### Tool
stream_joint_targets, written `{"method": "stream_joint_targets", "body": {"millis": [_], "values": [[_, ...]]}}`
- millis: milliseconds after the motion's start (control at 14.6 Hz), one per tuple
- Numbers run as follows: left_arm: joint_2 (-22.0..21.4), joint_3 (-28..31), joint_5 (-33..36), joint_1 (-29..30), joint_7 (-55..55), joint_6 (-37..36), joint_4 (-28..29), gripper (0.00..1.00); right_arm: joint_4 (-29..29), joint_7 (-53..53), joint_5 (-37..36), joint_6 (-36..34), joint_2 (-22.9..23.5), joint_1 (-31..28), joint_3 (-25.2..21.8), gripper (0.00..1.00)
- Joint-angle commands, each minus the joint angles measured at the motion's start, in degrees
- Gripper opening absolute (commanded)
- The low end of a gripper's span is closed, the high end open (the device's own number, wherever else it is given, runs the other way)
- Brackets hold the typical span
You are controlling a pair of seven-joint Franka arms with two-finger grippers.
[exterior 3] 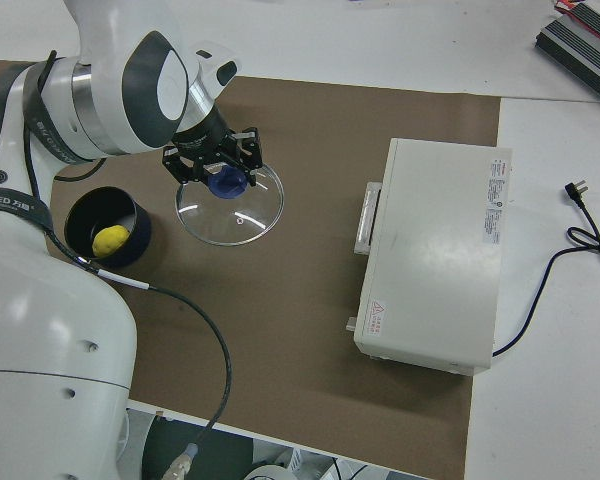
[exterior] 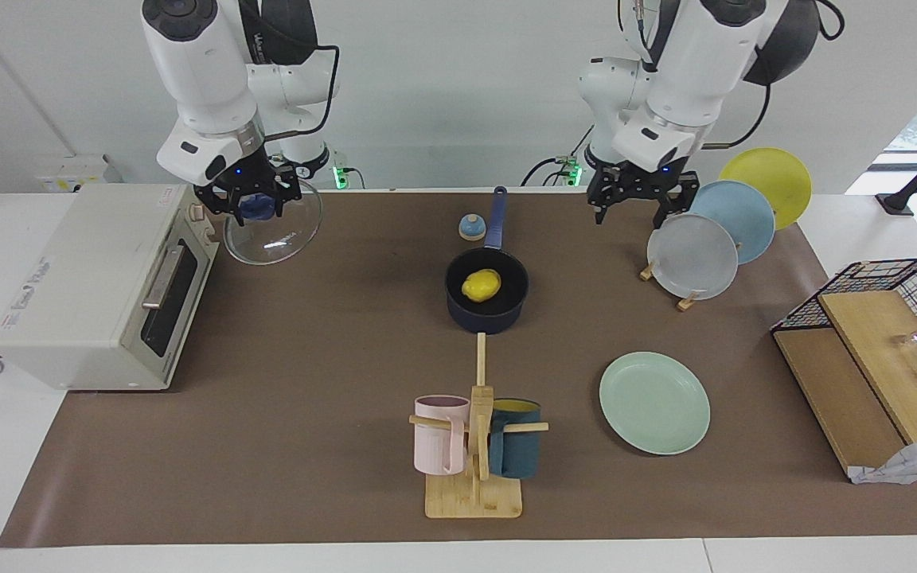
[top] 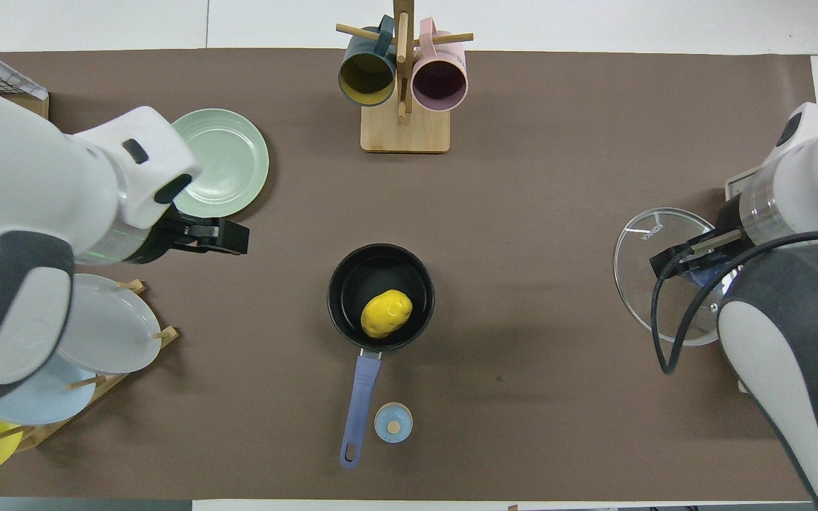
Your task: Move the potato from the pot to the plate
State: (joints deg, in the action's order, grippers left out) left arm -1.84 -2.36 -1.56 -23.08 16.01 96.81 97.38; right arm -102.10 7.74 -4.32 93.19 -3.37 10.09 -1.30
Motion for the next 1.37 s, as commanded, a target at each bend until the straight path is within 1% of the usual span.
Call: {"method": "stream_joint_targets", "body": {"millis": [0, 68, 137, 273, 410, 478, 683, 820, 956, 1024, 1093, 1229, 1298], "values": [[-1.9, 0.9, -1.8, -5.5, 8.4, 5.6, 6.4, 1.00, -12.1, 5.5, -0.3, 11.8, -3.3, -4.3, 0.6, 0.00], [-1.9, 0.9, -2.5, -7.7, 11.4, 8.5, 9.1, 1.00, -12.7, 6.3, -0.4, 15.3, -1.4, -4.8, 0.6, 0.00], [-1.2, 0.9, -2.6, -10.1, 14.8, 11.5, 11.1, 1.00, -12.3, 6.6, -0.6, 17.4, 1.1, -5.0, 0.6, 0.00], [3.1, 0.9, -2.6, -14.3, 23.2, 18.8, 13.9, 1.00, -12.3, 7.2, -2.2, 23.6, 4.6, -5.3, 0.6, 0.00], [8.2, 0.9, -2.6, -16.8, 26.2, 25.9, 14.9, 1.00, -12.2, 8.9, -2.6, 30.0, 8.9, -6.2, 0.6, 0.00], [9.5, 0.9, -2.6, -17.3, 26.2, 27.2, 15.1, 1.00, -12.3, 10.2, -3.1, 33.7, 10.6, -6.8, 0.6, 0.00], [10.5, 0.9, -2.6, -18.1, 25.7, 27.8, 16.8, 1.00, -12.2, 10.6, -4.3, 39.9, 15.3, -7.5, 0.6, 0.00], [10.5, 0.9, -2.6, -18.1, 25.6, 27.7, 16.9, 1.00, -12.4, 10.3, -4.3, 40.6, 17.2, -8.0, 0.6, 0.00], [10.9, 0.9, -2.7, -18.3, 26.2, 28.2, 17.9, 1.00, -13.3, 10.3, -4.3, 40.0, 17.0, -7.5, 0.7, 0.00], [10.9, 0.9, -2.7, -18.5, 26.4, 28.8, 19.1, 1.00, -14.8, 10.3, -4.3, 40.8, 16.7, -7.7, 0.6, 0.00], [10.8, 0.9, -2.7, -18.8, 27.7, 29.7, 20.4, 1.00, -15.8, 10.2, -4.3, 41.3, 16.5, -8.0, 0.7, 0.04], [10.9, 0.9, -2.7, -18.8, 29.7, 30.7, 21.1, 1.00, -15.6, 9.9, -4.3, 41.1, 16.5, -8.0, 0.7, 0.86], [10.9, 0.9, -2.8, -18.8, 30.2, 30.9, 21.2, 1.00, -15.2, 9.9, -4.1, 40.3, 16.5, -7.9, 0.7, 1.00]]}}
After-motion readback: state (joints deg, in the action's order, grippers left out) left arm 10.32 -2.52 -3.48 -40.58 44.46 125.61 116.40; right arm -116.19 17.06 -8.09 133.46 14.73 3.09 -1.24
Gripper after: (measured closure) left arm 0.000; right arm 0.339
